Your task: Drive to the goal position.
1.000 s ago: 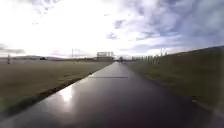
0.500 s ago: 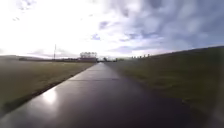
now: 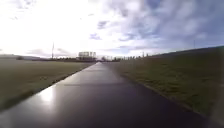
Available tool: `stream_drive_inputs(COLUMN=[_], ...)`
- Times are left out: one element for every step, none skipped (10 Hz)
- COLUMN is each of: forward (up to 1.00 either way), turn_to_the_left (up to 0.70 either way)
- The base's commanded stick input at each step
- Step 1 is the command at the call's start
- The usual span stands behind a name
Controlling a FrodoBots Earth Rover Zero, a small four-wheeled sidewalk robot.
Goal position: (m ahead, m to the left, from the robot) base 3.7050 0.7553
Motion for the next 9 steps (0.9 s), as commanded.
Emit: stream_drive_inputs(forward=[0.00, 0.00, 0.00, 0.00, 0.00, 0.00, 0.00, 0.00, 0.00], turn_to_the_left=[0.00, 0.00, 0.00, -0.04, -0.73, -0.98, -1.00, -1.00, -1.00])
